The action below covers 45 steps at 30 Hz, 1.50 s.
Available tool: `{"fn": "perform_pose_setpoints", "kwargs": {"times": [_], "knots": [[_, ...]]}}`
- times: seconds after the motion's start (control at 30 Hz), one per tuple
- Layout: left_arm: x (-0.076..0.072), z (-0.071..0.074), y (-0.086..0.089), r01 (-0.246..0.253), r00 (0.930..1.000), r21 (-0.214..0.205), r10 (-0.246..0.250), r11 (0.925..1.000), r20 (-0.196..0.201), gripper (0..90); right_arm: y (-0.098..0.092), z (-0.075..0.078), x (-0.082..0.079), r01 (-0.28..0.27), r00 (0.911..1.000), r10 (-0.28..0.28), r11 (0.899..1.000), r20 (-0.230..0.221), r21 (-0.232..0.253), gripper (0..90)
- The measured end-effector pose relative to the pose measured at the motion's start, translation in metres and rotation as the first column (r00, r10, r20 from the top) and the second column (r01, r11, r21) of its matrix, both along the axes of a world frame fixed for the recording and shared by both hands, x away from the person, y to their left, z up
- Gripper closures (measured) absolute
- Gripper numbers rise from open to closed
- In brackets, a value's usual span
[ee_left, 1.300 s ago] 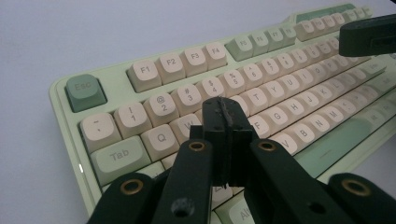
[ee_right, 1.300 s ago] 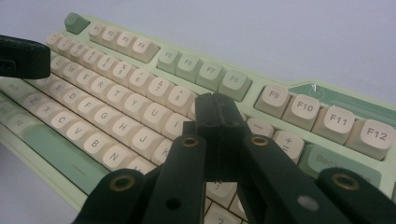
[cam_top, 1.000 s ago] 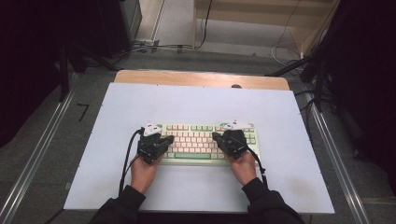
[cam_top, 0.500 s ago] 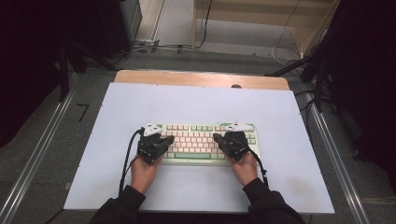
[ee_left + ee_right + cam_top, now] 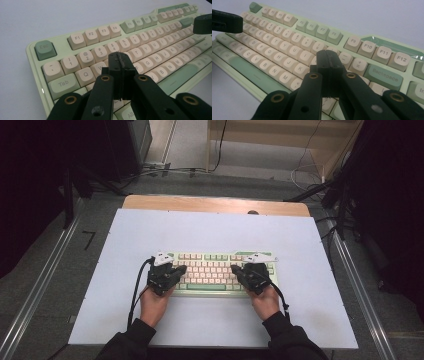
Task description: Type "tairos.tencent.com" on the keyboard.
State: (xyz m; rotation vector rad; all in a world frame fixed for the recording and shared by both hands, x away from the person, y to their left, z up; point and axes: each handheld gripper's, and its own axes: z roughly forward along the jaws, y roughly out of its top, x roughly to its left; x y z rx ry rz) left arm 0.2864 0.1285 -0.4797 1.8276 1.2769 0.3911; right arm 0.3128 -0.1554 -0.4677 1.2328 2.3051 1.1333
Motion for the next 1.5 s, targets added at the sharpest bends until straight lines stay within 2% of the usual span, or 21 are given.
{"fn": "perform_pose_setpoints", "kwargs": {"times": [0.37, 0.93, 1.5], "knots": [[-0.001, 0.001, 0.001, -0.002, 1.0000, 0.000, 0.002, 1.0000, 0.002, 90.0, 0.002, -0.001, -0.007, -0.021, 0.9998, 0.021, 1.000, -0.007, -0.007, 87.4], [-0.001, 0.001, 0.001, 0.001, 1.0000, 0.000, -0.001, 1.0000, 0.002, 90.0, 0.006, -0.010, -0.014, -0.037, 0.9987, 0.035, 0.998, -0.036, -0.047, 87.3], [-0.001, 0.001, 0.001, 0.002, 1.0000, -0.005, -0.002, 1.0000, -0.001, 90.0, 0.008, -0.015, -0.014, -0.043, 0.9980, 0.040, 0.997, -0.048, -0.062, 87.3]]}}
